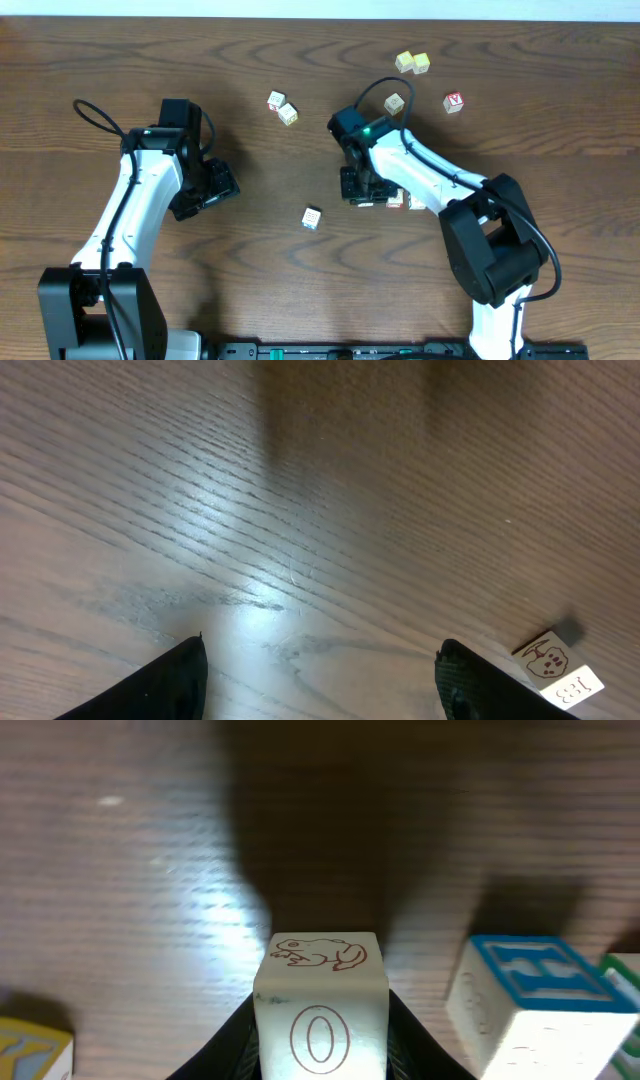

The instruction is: Lift 4 blocks

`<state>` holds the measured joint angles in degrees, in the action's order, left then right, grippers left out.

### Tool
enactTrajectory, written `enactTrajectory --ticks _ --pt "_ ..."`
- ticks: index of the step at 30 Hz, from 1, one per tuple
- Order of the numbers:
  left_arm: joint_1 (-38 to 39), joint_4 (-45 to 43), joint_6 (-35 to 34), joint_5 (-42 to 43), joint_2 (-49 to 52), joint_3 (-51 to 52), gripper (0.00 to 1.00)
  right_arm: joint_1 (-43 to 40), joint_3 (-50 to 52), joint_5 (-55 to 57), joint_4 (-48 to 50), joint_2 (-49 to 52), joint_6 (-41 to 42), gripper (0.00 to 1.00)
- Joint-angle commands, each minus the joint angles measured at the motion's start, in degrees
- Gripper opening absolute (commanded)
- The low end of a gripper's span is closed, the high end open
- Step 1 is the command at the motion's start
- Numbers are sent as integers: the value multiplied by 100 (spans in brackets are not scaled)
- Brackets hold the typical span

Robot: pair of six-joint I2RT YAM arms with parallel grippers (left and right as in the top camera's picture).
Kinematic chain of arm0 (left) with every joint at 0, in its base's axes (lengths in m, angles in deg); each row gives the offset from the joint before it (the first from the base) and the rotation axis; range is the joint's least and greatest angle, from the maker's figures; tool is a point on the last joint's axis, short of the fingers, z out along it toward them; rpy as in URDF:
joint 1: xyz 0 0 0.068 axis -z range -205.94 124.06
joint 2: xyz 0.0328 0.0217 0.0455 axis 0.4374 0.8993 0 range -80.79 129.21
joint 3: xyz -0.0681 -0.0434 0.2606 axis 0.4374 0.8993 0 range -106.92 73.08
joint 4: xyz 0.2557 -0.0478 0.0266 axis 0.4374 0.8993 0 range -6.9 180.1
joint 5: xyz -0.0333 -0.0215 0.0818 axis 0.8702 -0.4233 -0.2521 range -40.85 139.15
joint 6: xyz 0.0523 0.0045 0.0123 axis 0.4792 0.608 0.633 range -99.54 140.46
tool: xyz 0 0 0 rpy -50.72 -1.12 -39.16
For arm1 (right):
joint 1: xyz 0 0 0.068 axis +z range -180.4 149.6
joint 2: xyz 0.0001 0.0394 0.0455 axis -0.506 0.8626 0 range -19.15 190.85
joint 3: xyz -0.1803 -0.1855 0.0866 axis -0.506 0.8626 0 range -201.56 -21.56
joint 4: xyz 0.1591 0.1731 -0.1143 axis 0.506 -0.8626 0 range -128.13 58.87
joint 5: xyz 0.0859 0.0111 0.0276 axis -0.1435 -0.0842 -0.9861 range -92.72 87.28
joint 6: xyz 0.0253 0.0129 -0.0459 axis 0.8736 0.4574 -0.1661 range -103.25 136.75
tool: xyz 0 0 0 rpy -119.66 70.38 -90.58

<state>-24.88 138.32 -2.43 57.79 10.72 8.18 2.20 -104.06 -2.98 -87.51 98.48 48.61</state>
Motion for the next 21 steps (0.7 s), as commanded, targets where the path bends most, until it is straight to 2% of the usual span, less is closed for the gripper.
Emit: enactTrajectory --ticks 1,21 --pt "-13 44 -9 -31 11 -2 73 -105 -63 247 -24 13 310 26" --pt "-13 48 -9 -31 11 -2 73 -103 -17 299 -149 15 433 41"
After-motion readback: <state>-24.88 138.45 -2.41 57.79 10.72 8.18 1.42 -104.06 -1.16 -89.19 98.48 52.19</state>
